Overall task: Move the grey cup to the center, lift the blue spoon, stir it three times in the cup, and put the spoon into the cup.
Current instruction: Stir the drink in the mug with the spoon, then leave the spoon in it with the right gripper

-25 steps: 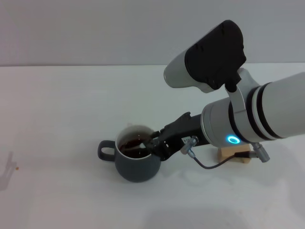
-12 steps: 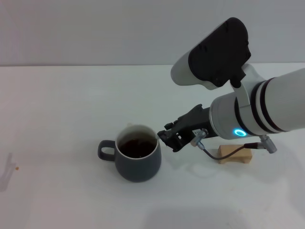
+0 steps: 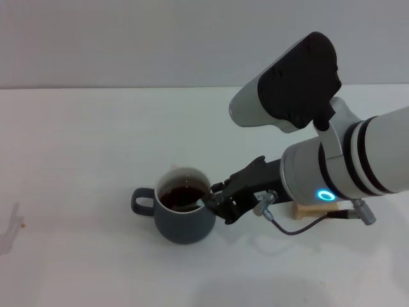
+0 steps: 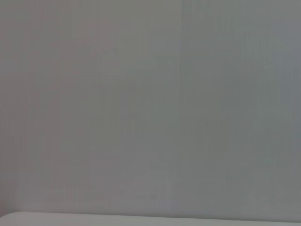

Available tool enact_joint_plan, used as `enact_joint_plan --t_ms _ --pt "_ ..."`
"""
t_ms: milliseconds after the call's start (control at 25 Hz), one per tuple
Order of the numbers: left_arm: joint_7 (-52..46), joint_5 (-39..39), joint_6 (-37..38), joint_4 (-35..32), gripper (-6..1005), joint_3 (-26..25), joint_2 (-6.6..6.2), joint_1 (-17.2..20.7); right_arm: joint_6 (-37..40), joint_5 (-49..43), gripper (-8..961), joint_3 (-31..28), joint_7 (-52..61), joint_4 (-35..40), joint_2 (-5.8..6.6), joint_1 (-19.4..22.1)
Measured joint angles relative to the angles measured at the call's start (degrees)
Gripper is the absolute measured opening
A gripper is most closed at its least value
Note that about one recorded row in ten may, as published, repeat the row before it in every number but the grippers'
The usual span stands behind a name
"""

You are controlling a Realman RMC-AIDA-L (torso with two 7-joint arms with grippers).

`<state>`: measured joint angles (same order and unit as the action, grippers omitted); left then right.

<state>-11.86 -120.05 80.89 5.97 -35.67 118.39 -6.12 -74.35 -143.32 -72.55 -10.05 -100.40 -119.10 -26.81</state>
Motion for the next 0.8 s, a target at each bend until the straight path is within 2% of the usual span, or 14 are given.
enact_joint_plan --t_ms 800 --pt "0.0 0.0 0.3 0.8 855 -0.4 -0.09 -0.1 7.3 -0.4 162 -0.2 -2.8 7.0 0.16 -3.4"
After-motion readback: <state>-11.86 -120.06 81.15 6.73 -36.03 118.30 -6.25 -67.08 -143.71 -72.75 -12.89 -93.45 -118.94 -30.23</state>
